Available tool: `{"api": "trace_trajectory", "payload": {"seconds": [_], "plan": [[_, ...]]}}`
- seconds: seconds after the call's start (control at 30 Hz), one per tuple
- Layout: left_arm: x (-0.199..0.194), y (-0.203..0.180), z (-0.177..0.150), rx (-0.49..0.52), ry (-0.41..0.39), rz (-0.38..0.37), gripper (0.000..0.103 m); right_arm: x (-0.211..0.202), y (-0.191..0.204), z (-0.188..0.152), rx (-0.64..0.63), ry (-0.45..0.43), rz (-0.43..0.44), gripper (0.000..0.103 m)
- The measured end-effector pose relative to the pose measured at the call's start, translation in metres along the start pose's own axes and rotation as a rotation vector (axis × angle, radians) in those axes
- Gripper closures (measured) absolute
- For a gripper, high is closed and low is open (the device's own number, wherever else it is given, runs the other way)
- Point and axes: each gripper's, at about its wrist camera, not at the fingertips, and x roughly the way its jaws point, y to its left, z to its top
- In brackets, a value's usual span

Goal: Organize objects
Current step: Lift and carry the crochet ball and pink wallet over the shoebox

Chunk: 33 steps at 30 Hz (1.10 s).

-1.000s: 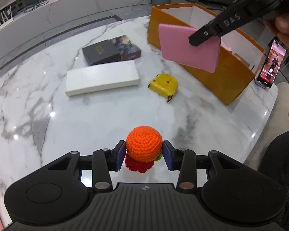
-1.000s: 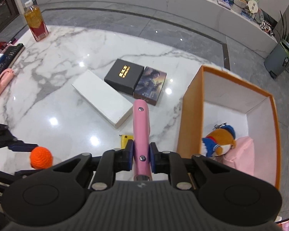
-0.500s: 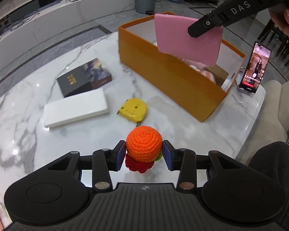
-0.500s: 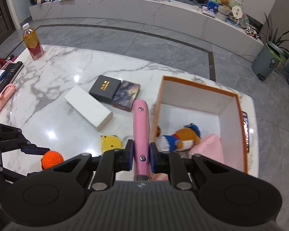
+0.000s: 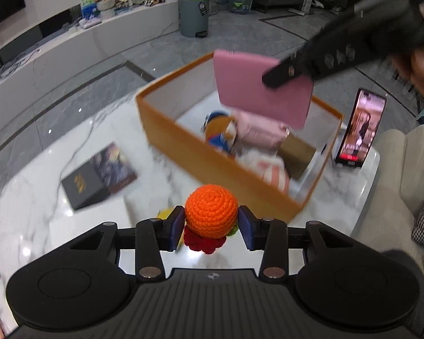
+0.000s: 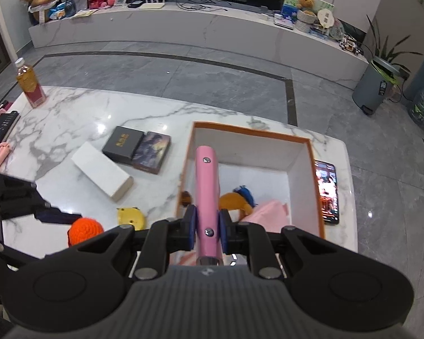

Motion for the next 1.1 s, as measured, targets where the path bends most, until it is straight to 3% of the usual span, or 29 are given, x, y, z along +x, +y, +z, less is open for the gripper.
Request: {"api": "trace_trajectory", "payload": {"seconds": [0.4,0.63,1.1], "plan": [[0.045,-0.028,0.059,0.064,-0.034,0.004,0.055,0.035,-0.056,-0.023,0.069,0.042,-0.05,0.086],[0.075,-0.023,0.087,0.048,-0.035,0.027,0.055,0.056,-0.077,-0.034,0.059,0.047,-0.108,0.086],[0.136,-0.004,0.1,0.031,0.033,0.103,0.055,0.105,-0.099,-0.05,0.052,0.064,-0.136,0.086]]}}
